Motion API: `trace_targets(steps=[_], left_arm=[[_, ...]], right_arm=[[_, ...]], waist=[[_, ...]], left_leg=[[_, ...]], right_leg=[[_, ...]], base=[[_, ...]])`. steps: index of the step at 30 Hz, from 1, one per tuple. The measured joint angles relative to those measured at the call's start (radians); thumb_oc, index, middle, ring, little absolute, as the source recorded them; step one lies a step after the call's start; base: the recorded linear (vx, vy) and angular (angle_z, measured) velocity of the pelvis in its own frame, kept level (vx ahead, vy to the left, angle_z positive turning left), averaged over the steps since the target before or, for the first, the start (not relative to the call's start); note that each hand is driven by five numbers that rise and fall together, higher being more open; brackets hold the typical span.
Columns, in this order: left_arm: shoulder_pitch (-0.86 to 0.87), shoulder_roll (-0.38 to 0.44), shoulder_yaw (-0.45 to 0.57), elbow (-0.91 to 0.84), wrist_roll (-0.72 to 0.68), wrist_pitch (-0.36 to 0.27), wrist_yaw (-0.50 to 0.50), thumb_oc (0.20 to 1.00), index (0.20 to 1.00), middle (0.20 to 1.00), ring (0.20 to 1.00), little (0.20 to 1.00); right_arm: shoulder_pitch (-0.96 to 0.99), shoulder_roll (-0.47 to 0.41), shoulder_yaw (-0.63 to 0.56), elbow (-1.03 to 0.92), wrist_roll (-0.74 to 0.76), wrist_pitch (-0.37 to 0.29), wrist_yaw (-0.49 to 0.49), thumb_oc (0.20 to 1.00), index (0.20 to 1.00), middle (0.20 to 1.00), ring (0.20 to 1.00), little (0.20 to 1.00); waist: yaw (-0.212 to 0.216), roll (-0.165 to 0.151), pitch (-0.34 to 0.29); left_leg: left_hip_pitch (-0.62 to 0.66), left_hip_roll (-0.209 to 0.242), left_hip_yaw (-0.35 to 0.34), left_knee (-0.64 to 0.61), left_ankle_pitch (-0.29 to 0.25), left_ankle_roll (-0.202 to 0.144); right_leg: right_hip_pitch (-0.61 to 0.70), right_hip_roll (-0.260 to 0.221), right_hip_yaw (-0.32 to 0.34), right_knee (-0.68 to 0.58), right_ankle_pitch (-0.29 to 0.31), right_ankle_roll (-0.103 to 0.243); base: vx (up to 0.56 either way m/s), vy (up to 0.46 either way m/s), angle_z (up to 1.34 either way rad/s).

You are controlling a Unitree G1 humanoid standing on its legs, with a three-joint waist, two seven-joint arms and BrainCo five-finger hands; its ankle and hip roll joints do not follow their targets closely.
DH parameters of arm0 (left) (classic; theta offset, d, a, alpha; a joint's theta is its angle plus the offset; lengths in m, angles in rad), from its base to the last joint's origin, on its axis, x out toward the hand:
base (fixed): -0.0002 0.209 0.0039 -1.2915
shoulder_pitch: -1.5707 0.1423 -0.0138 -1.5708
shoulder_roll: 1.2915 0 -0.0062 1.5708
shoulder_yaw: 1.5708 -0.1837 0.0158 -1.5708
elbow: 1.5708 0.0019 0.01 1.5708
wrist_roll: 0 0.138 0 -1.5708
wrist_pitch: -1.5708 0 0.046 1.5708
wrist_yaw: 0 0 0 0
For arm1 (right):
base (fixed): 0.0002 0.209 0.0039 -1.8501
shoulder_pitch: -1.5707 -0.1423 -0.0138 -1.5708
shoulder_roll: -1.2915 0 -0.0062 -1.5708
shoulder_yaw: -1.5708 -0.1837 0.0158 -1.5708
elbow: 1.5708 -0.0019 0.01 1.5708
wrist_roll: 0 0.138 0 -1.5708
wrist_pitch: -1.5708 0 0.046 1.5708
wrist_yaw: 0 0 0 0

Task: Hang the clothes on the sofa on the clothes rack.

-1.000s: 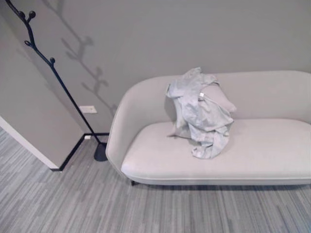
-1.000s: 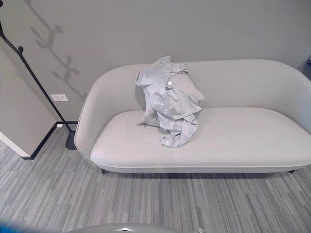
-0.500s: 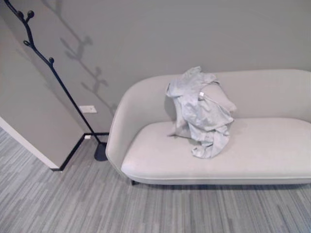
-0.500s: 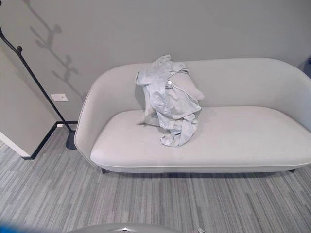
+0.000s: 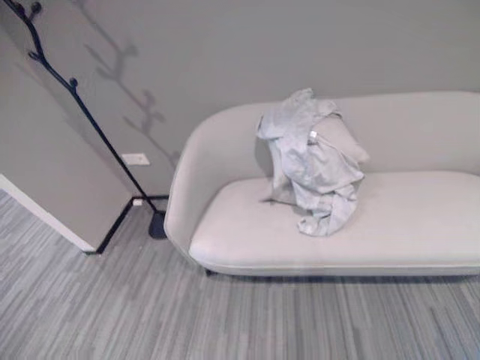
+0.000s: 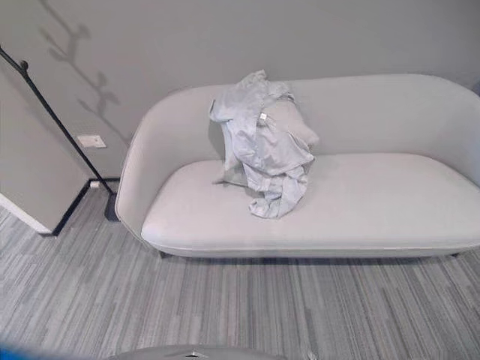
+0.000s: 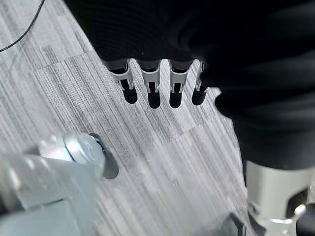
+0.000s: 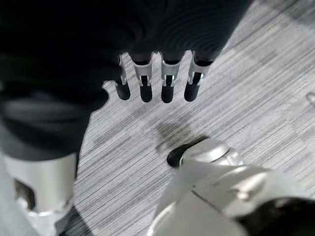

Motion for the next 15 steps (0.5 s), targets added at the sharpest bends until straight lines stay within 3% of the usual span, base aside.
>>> trace_targets(steps=[1, 3, 6, 7, 9, 10, 12, 13, 15], left_arm=[[-0.007, -0.001, 0.0, -0.005, 0.0, 0.0, -0.001, 1.0, 1.0, 1.0, 1.0, 1.0], [-0.012, -0.01, -0.007, -0.007, -0.001, -0.002, -0.002, 1.0, 1.0, 1.0, 1.0, 1.0], [-0.017, -0.02, -0.014, -0.008, -0.013, -0.009, -0.009, 1.0, 1.0, 1.0, 1.0, 1.0], [-0.016, -0.023, -0.015, -0.01, -0.038, -0.01, -0.01, 1.0, 1.0, 1.0, 1.0, 1.0], [-0.018, -0.025, -0.025, -0.01, -0.039, -0.011, -0.01, 1.0, 1.0, 1.0, 1.0, 1.0], [-0.022, -0.028, -0.034, -0.008, -0.045, -0.014, -0.008, 1.0, 1.0, 1.0, 1.0, 1.0], [-0.02, -0.03, -0.043, -0.007, -0.058, -0.013, -0.005, 1.0, 1.0, 1.0, 1.0, 1.0], [-0.018, -0.036, -0.038, 0.004, -0.059, -0.013, -0.004, 1.0, 1.0, 1.0, 1.0, 1.0], [0.003, -0.041, -0.026, 0.036, -0.056, -0.011, -0.005, 1.0, 1.0, 1.0, 1.0, 1.0]], right_arm=[[-0.01, -0.001, 0.008, 0.0, 0.0, 0.0, -0.003, 1.0, 1.0, 1.0, 1.0, 1.0], [-0.018, -0.005, 0.008, -0.001, 0.0, -0.005, -0.009, 1.0, 1.0, 1.0, 1.0, 1.0], [-0.027, -0.003, 0.008, -0.002, 0.0, -0.003, -0.012, 1.0, 1.0, 1.0, 1.0, 1.0], [-0.034, -0.006, 0.006, -0.01, 0.0, -0.006, -0.015, 1.0, 1.0, 1.0, 1.0, 1.0], [-0.033, -0.009, 0.007, -0.01, 0.0, -0.01, -0.019, 1.0, 1.0, 1.0, 1.0, 1.0], [-0.046, -0.013, -0.002, -0.009, 0.0, -0.014, -0.028, 1.0, 1.0, 1.0, 1.0, 1.0], [-0.052, -0.011, -0.003, -0.002, 0.0, -0.014, -0.038, 1.0, 1.0, 1.0, 1.0, 1.0], [-0.049, -0.007, -0.009, 0.001, 0.001, -0.013, -0.038, 1.0, 1.0, 1.0, 1.0, 1.0], [-0.013, -0.009, -0.087, 0.001, 0.009, -0.018, -0.035, 1.0, 1.0, 1.0, 1.0, 1.0]], waist=[[-0.001, -0.025, 0.015], [-0.006, -0.037, 0.026], [0.0, -0.057, 0.031], [-0.001, -0.05, 0.037], [0.002, -0.041, 0.037], [-0.002, -0.033, 0.051], [0.011, -0.022, 0.055], [0.013, -0.019, 0.055], [0.013, 0.003, 0.036]], left_leg=[[-0.011, -0.003, -0.01, 0.014, 0.003, -0.007], [-0.034, 0.014, -0.023, 0.059, -0.002, -0.011], [-0.031, 0.115, -0.042, -0.111, 0.014, -0.004], [-0.048, 0.17, -0.084, -0.179, 0.027, -0.021], [-0.046, 0.192, -0.108, -0.246, 0.039, -0.038], [-0.089, 0.205, -0.103, -0.255, 0.047, -0.054], [-0.129, 0.201, -0.089, -0.264, 0.053, -0.047], [-0.13, 0.194, -0.033, -0.268, 0.059, -0.039], [-0.079, 0.166, -0.016, -0.211, 0.058, -0.023]], right_leg=[[0.011, -0.005, -0.001, -0.029, 0.024, 0.007], [0.04, -0.006, -0.013, -0.076, 0.047, -0.02], [0.076, -0.002, -0.021, -0.162, 0.078, -0.01], [0.085, 0.006, -0.017, -0.177, 0.091, 0.004], [0.081, 0.015, -0.02, -0.188, 0.095, -0.012], [0.098, 0.014, -0.014, -0.206, 0.089, 0.001], [0.135, -0.003, -0.007, -0.24, 0.096, 0.01], [0.172, -0.022, -0.002, -0.257, 0.076, 0.047], [0.25, -0.095, 0.035, -0.255, 0.017, 0.122]], base=[[-0.01, 0.065, 0.07], [0.12, 0.097, 0.17], [0.14, 0.127, 0.16], [0.23, 0.244, 0.05], [0.13, 0.134, 0.04], [0.24, 0.234, -0.01], [0.43, 0.418, -0.09], [0.49, 0.49, -0.32], [0.53, 0.563, -0.62]])
